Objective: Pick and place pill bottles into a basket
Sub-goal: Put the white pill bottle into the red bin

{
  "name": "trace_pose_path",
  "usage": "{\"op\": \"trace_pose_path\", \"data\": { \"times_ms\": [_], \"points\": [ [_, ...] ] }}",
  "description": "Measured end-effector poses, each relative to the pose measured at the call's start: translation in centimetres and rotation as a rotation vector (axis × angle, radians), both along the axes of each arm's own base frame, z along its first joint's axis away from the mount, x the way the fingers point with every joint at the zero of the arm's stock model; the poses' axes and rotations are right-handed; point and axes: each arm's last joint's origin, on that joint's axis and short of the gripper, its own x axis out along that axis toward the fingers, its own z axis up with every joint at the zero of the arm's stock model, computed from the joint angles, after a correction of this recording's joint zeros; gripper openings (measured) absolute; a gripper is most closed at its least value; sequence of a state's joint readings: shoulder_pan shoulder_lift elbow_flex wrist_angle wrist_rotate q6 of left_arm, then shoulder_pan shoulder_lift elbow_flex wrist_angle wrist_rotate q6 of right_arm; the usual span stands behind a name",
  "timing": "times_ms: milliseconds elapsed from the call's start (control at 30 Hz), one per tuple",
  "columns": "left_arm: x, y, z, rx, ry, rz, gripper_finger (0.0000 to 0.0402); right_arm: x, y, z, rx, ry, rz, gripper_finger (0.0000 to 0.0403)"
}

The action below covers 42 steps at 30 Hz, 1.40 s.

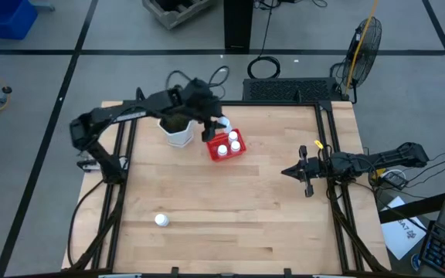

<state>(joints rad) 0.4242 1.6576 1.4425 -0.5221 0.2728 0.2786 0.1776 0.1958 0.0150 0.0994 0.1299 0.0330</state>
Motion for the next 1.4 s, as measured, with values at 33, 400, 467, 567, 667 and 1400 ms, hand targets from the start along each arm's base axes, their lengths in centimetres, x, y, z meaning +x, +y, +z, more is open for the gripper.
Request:
{"op": "trace_pose_path", "data": {
  "times_ms": [33,400,467,567,667,1400],
  "points": [
    [0.4,0.4,-0.5,-0.019,0.036,0.000,0.0166,0.0,0.0,0.0,0.000,0.000,0.000,0.0000],
    [2.3,2.4,-4.6,-0.095,0.188,-0.008,0.0166,0.0,0.0,0.0,0.000,-0.001,0.000,0.0000],
    [2.3,2.6,-5.0,-0.090,0.202,-0.003,0.0166,0.0,0.0,0.0,0.000,-0.001,0.000,0.0000],
    [2.6,2.8,-5.6,-0.085,0.213,-0.001,0.0166,0.0,0.0,0.0,0.000,-0.001,0.000,0.0000],
    [2.8,2.9,-6.5,-0.101,0.244,-0.003,0.0174,0.0,0.0,0.0,0.000,-0.001,0.000,0.0000],
    [2.9,2.5,-12.0,-0.132,0.288,-0.040,0.0168,0.0,0.0,0.0,0.000,0.000,0.000,0.0000]
  ]
}}
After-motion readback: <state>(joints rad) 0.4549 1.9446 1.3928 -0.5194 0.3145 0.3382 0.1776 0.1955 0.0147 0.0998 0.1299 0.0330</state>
